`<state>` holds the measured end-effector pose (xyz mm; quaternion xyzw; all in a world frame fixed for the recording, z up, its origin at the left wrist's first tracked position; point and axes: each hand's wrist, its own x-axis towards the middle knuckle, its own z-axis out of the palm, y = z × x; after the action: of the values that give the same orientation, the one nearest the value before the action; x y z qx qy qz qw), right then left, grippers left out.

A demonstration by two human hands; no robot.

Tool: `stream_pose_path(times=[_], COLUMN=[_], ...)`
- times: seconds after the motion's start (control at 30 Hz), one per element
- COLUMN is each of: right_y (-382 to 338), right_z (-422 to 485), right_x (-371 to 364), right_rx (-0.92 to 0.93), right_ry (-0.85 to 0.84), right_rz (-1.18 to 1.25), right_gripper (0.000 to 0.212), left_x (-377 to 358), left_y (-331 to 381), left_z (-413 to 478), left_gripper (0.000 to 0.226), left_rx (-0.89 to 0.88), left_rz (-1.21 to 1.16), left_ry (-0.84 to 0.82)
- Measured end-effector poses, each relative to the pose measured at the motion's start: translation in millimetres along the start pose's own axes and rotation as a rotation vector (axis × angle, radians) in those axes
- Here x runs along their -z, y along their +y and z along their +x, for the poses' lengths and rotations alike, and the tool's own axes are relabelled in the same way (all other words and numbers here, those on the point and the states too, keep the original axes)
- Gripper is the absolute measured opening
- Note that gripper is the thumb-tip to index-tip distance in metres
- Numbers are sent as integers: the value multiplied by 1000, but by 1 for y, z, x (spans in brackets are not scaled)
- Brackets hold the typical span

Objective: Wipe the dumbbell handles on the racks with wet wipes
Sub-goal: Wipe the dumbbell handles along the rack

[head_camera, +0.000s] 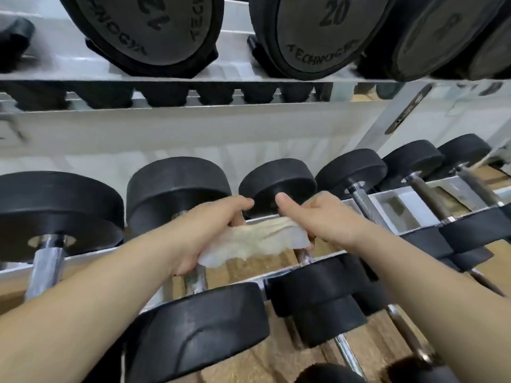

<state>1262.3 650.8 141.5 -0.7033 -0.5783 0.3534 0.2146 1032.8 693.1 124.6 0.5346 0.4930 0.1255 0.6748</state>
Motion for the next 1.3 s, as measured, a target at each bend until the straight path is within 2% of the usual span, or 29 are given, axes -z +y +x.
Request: stream_pose_path(times=[0.07, 0.1, 0.27, 0.37, 0.43, 0.53, 0.6, 0.7, 0.87, 0.93, 1.03, 1.13, 1.17, 1.23, 1.3], right_y=[15, 23, 57, 64, 71, 84, 91, 97, 99, 102, 114, 121, 122, 122, 118], right_z=[6, 8, 25, 29, 33, 38, 41, 46, 64, 70, 78, 83, 84, 83, 79], right_x=[8, 12, 28, 44, 51, 44, 32, 20, 8, 3, -2, -3, -4, -5, -2], right_rx=[31, 43, -46, -178, -211, -161, -162, -99, 82, 99, 46, -31, -61, -135, -216], right_ry=[-57, -91, -210, -222, -154, -18, 34, 83, 260, 294, 291, 316, 306, 209, 52], right_rz=[130, 230, 790, 976, 958, 731, 673, 704, 701, 666, 705, 703, 681, 632, 598], right_gripper=[78, 78, 72, 70, 72, 38, 28, 35, 31, 28, 28, 27, 25, 17, 11], left_x=[-12, -21, -68, -96, -108, -120, -122, -115, -101, -102, -101, -103, -105, -109, -110], left_y=[9, 14, 31, 37, 38, 36, 34, 30, 27, 20, 3, -5, -6, -6, -3], left_z=[-1, 0, 1, 13, 24, 43, 54, 67, 78, 89, 105, 114, 115, 115, 115], left_gripper=[23, 16, 11, 18, 11, 17, 20, 27, 33, 30, 26, 16, 19, 32, 29], left_rx=[-80, -100, -144, -95, -40, 21, 16, 1, 22, 90, 128, 74, 66, 65, 83], left_rz=[113, 116, -47, -61, -53, -19, 25, 9, -275, -263, -190, -219, -203, -94, -25], left_ry=[90, 141, 244, 324, 398, 514, 593, 687, 667, 696, 811, 906, 921, 942, 919])
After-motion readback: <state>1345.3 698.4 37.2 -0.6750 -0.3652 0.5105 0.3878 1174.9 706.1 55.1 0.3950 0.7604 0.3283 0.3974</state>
